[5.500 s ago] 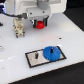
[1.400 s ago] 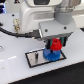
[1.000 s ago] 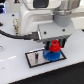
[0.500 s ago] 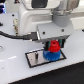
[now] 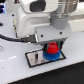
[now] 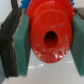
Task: Insert the blue gear onto the right peg, followed by the red gear
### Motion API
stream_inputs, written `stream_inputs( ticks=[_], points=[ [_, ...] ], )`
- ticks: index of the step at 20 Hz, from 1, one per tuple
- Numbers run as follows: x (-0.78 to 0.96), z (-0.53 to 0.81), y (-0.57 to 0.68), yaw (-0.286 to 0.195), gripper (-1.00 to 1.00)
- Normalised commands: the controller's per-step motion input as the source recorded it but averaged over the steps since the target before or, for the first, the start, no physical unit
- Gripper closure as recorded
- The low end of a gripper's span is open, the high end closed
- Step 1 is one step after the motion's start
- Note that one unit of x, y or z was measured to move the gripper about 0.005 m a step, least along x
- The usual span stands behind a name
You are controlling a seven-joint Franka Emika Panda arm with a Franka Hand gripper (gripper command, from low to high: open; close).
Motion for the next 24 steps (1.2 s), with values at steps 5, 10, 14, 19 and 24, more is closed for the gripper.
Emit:
stream_inputs(
  ticks=[5, 10, 14, 19, 24],
  points=[
    [0.12, 0.26, -0.01, 0.0, 1.0],
    [0.08, -0.18, -0.13, 0.0, 1.0],
    [0.05, -0.26, -0.15, 0.0, 1.0],
    [0.1, 0.03, -0.01, 0.0, 1.0],
    [0.12, -0.02, -0.01, 0.0, 1.0]
  ],
)
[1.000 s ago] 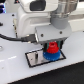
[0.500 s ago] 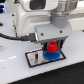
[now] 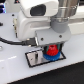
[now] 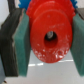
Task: Insert the blue gear onto the right peg, followed by the red gear
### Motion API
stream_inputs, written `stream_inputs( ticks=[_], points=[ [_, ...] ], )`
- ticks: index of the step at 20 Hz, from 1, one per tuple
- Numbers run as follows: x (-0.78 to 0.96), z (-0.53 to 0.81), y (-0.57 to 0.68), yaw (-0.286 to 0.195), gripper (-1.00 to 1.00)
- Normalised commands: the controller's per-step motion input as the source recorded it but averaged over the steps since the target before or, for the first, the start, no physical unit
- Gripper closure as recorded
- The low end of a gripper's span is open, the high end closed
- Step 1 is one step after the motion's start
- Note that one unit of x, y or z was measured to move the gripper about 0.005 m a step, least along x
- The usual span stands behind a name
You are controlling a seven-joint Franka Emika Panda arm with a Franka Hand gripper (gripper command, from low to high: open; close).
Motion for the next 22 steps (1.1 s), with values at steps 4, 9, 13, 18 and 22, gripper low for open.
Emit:
stream_inputs(
  ticks=[4, 9, 13, 18, 22],
  points=[
    [0.1, 0.12, 0.09, 0.0, 1.0],
    [0.07, 0.23, 0.09, 0.0, -1.0],
    [0.0, 0.71, 0.05, 0.0, -1.0],
    [0.0, 0.61, 0.08, 0.0, -1.0],
    [0.0, 0.01, 0.0, 0.0, -1.0]
  ],
)
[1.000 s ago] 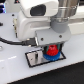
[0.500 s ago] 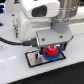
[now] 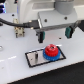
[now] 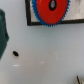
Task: Insert the blue gear onto the right peg, followed by the red gear
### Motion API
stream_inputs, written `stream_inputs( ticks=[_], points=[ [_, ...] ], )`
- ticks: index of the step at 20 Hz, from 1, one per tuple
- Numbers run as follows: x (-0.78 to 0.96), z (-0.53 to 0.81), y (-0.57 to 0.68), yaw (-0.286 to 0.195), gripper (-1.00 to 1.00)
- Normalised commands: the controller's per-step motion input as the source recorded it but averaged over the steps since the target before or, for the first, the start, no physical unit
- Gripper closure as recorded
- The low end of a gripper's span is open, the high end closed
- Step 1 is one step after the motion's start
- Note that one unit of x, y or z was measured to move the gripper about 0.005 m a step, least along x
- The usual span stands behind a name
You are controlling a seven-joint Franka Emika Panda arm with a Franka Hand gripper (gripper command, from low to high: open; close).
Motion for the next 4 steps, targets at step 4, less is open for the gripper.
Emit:
stream_inputs(
  ticks=[4],
  points=[
    [0.0, 0.0, 0.0, 0.0, -1.0]
  ],
)
